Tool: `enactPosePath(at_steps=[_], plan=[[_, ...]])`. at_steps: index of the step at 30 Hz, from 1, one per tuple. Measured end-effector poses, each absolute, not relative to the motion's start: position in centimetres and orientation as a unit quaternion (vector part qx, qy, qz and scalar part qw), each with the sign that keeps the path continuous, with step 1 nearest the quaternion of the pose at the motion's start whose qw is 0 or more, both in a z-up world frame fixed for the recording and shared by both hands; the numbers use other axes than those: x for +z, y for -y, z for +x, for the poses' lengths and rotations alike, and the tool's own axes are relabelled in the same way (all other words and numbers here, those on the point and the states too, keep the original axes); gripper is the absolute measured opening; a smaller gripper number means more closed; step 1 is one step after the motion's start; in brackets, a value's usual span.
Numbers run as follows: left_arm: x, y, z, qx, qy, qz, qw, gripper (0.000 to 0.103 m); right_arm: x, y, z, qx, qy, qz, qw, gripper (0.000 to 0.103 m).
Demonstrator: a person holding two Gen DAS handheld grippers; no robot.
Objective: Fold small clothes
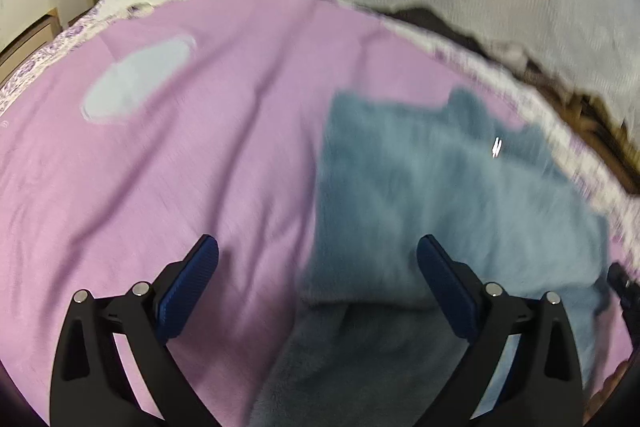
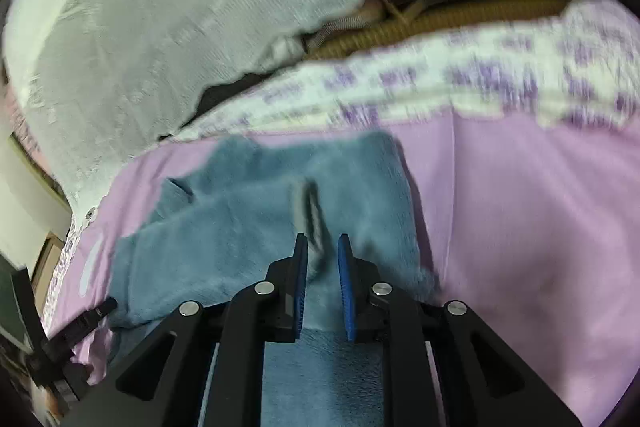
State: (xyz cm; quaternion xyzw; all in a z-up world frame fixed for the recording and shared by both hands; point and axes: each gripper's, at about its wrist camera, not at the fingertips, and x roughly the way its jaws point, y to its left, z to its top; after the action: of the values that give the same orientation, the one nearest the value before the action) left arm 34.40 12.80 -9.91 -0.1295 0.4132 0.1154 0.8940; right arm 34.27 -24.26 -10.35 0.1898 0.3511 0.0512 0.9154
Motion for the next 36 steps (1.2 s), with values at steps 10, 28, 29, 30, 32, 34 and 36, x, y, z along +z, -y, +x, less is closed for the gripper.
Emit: enactPosePath(at_steps=[10,28,29,30,32,34,36], plan=[[-10.2,-8.4,39.4,0.076,-0.421,-0.064,0.901,0.098,-10.2,18.7,40.4,0.086,-0.37,0.158,0.912,0.017],[-12.7,-6.7,37.9,0.073,-0.45,-0.029,0.89,0.099,-12.8,16.3,37.4,0.087,-0.398,0.063,0.911,0.034],[-13.2,-6.8,38.1,0.07,-0.461,-0.031,0.884,0.099,-13.0,16.4,37.4,0.087,-0.4,0.063,0.91,0.034],[-13.4,-7.0,38.3,0.067,-0.464,-0.037,0.883,0.099,-12.9,16.4,37.2,0.086,-0.399,0.059,0.911,0.034],[-13.1,-7.7,38.1,0.062,-0.459,-0.055,0.885,0.099,-12.9,16.2,36.9,0.082,-0.393,0.049,0.914,0.034],[-12.6,-8.2,37.5,0.063,-0.448,-0.069,0.889,0.099,-12.4,16.4,36.5,0.082,-0.382,0.058,0.919,0.034],[-11.4,-8.3,36.8,0.062,-0.423,-0.078,0.901,0.099,-11.3,16.8,36.4,0.083,-0.365,0.074,0.924,0.034]])
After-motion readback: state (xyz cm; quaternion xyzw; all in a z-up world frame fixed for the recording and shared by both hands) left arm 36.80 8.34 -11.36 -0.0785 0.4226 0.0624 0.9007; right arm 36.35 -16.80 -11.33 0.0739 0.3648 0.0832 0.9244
